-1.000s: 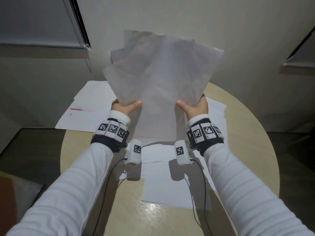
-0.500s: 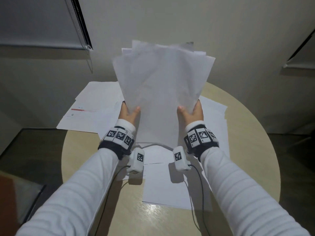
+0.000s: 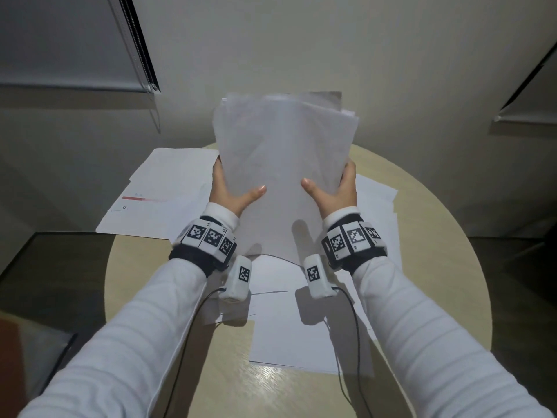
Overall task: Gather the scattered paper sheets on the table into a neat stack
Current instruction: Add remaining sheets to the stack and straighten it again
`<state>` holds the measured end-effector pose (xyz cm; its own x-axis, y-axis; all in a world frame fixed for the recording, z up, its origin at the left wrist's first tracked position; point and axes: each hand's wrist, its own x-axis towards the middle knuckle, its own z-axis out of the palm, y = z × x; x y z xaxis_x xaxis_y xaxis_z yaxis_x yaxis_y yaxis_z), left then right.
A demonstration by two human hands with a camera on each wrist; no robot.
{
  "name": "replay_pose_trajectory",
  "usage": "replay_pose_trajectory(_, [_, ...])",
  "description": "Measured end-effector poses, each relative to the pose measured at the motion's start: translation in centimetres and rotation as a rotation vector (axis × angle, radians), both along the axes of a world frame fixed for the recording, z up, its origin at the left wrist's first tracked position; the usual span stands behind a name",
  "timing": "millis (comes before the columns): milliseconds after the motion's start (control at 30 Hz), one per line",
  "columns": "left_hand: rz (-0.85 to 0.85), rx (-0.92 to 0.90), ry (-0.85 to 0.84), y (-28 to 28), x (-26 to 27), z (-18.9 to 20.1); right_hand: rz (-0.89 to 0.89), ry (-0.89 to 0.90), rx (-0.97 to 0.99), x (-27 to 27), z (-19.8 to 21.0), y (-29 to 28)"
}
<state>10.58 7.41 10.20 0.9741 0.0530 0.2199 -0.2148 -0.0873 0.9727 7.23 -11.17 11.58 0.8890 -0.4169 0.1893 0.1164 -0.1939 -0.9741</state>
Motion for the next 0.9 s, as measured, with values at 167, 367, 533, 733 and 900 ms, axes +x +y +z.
replay_pose_trajectory(167, [0.083,-0.047,0.057,0.7,0.4,-0.9,-0.062,0.072,0.079,0.3,0.1,-0.7])
replay_pose_trajectory(367, [0.084,-0.033,0.277,0.9,-0.7,-3.3,0.010,0.336,0.144,-1.0,-2.9,-0.8])
replay_pose_trajectory(533, [0.148,-0.173,0.193,0.7,-0.2,-1.1,-0.040,0.197,0.218,-0.6,-1.1,-0.8])
replay_pose_trajectory(733, [0.156,-0.124,0.216,0.8,-0.8,-1.2,-0.072,0.195,0.288,-1.6,-1.3,-0.7])
replay_pose_trajectory(900, [0.109,-0.019,0.362,0.7,-2.6,-5.5,0.001,0.427,0.359,-3.8,-6.1,-0.1])
